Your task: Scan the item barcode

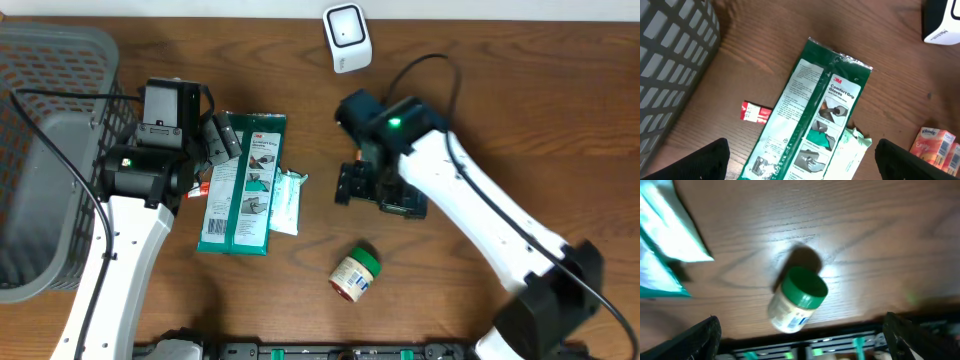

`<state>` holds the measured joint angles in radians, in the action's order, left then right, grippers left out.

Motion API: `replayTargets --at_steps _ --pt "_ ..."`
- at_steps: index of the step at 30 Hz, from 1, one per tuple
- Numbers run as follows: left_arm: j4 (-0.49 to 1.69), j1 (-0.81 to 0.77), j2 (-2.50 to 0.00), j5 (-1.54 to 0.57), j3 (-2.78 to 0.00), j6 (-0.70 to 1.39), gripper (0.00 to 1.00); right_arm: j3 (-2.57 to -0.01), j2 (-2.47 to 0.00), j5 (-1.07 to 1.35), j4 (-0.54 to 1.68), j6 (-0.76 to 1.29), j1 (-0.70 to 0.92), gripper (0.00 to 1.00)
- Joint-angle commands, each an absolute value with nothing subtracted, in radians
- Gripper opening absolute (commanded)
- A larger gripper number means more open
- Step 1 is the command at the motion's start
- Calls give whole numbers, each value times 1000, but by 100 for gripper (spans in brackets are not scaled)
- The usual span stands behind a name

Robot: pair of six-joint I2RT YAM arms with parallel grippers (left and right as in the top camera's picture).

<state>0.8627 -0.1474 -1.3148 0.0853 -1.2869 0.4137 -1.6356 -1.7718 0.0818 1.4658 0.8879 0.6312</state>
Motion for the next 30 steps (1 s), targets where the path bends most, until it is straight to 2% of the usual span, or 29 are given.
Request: replayTargets --at_steps 1,6,13,21,30 --pt "862 -145 -1313 98 -1300 398 94 -1570 -1736 80 1461 1113 635 98" --pt "862 -145 -1313 98 -1300 398 93 -1417 -1718 104 1385 1215 678 95" --pt "862 -145 -1313 98 -1300 398 93 -1272 -1719 137 1166 1197 737 93" --pt "862 -145 -1313 98 -1300 398 93 -1130 -1719 133 1011 1294 781 95" --pt "862 -145 -1313 98 -1300 398 93 -1109 -1719 133 1001 1340 781 94"
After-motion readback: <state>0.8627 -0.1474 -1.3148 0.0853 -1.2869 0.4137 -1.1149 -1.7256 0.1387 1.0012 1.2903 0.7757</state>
